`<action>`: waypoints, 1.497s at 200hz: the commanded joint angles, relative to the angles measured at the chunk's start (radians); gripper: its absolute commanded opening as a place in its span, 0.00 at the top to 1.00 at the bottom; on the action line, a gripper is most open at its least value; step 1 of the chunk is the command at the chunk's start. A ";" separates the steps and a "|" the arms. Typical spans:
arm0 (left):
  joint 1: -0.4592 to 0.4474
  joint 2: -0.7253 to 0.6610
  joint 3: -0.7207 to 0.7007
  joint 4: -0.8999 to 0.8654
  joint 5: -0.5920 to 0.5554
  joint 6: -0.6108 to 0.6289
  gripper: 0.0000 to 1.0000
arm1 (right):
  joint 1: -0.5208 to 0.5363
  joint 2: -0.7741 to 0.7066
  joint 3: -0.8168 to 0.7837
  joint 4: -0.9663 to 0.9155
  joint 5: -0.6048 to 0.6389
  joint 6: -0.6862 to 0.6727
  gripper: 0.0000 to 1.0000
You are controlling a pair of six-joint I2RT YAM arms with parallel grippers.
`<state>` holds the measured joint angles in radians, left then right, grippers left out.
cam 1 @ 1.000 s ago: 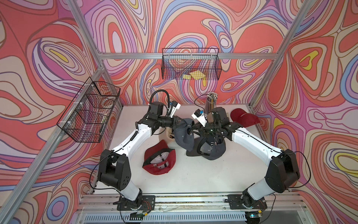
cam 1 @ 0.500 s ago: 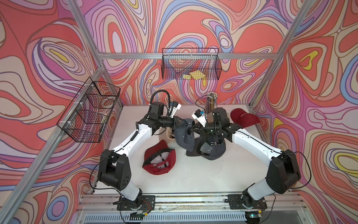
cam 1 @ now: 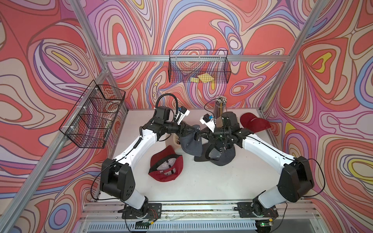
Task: Open the adjustable buckle of the baseball cap
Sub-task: Pull the adjustable strap on the baseball cap.
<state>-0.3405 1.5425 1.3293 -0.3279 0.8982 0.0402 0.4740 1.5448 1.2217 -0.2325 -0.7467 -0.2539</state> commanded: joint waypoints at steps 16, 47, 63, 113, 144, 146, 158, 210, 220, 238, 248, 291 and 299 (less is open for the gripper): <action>0.035 -0.067 -0.025 -0.021 0.062 0.185 0.41 | -0.003 0.014 0.026 -0.012 -0.024 -0.025 1.00; 0.039 -0.112 -0.082 0.008 0.069 0.343 0.40 | -0.003 0.015 0.033 -0.021 -0.042 -0.032 1.00; 0.039 -0.148 -0.158 0.140 0.052 0.362 0.41 | -0.002 0.016 0.037 -0.022 -0.067 -0.031 1.00; 0.024 -0.184 -0.229 0.273 -0.017 0.427 0.43 | -0.002 0.035 0.059 -0.038 -0.140 -0.017 1.00; 0.013 -0.215 -0.273 0.335 -0.055 0.466 0.44 | -0.003 0.047 0.073 -0.050 -0.183 -0.012 1.00; 0.012 -0.217 -0.276 0.339 -0.058 0.468 0.44 | -0.003 0.048 0.074 -0.050 -0.186 -0.010 1.00; 0.005 -0.227 -0.288 0.352 -0.063 0.487 0.43 | -0.003 0.051 0.076 -0.049 -0.201 -0.005 1.00; -0.006 -0.234 -0.279 0.294 -0.039 0.553 0.45 | -0.002 0.048 0.088 -0.037 -0.234 0.012 1.00; -0.011 -0.225 -0.265 0.270 -0.039 0.559 0.47 | -0.003 0.044 0.087 -0.037 -0.241 0.010 1.00; -0.019 -0.215 -0.254 0.250 -0.049 0.567 0.50 | -0.003 0.038 0.084 -0.039 -0.249 0.006 1.00; -0.020 -0.211 -0.251 0.245 -0.054 0.568 0.52 | -0.003 0.037 0.084 -0.040 -0.252 0.004 1.00; -0.030 -0.194 -0.240 0.212 -0.054 0.599 0.58 | -0.003 0.044 0.087 -0.042 -0.259 0.004 1.00; -0.032 -0.188 -0.234 0.197 -0.054 0.607 0.59 | -0.002 0.045 0.088 -0.042 -0.258 0.003 1.00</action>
<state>-0.3622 1.3369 1.0534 -0.0765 0.8368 0.5957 0.4740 1.5879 1.2800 -0.2779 -0.9806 -0.2493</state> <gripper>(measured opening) 0.422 0.052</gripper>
